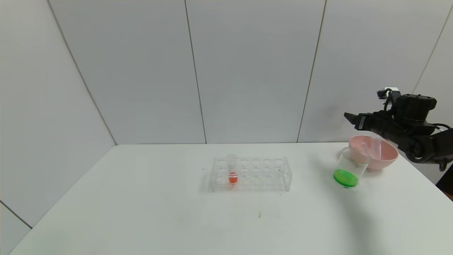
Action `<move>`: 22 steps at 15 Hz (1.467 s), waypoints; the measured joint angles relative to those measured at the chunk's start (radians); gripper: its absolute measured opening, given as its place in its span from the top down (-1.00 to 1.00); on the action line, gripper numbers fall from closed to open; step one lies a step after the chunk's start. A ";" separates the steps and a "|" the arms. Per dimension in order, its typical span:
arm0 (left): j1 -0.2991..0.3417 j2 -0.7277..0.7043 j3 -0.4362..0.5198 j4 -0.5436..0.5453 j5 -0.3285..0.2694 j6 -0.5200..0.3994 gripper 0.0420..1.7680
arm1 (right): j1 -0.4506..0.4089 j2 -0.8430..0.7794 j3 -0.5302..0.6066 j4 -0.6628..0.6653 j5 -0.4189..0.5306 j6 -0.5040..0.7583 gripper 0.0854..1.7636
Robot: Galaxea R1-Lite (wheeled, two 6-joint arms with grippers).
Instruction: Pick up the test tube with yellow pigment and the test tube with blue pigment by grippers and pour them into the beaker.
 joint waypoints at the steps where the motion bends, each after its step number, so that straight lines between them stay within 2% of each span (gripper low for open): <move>1: 0.000 0.000 0.000 0.000 0.000 0.000 -1.00 | 0.044 -0.003 0.000 -0.002 -0.029 0.001 -0.66; 5: 0.000 0.000 0.000 0.000 0.000 0.000 -1.00 | 0.200 -0.062 0.031 -0.003 -0.089 0.044 -0.77; 10: 0.000 0.000 0.000 0.000 0.000 0.000 -1.00 | 0.279 -0.267 0.183 -0.006 -0.091 0.051 -0.85; 13: 0.000 0.000 0.000 0.000 0.000 0.000 -1.00 | 0.271 -0.433 0.301 -0.024 -0.096 0.049 -0.88; 18: 0.000 0.000 0.000 0.000 0.000 0.000 -1.00 | 0.182 -0.719 0.540 -0.193 -0.081 -0.010 -0.90; 22: 0.000 0.000 0.000 0.000 0.000 0.000 -1.00 | 0.167 -0.969 0.732 -0.223 -0.044 -0.025 -0.92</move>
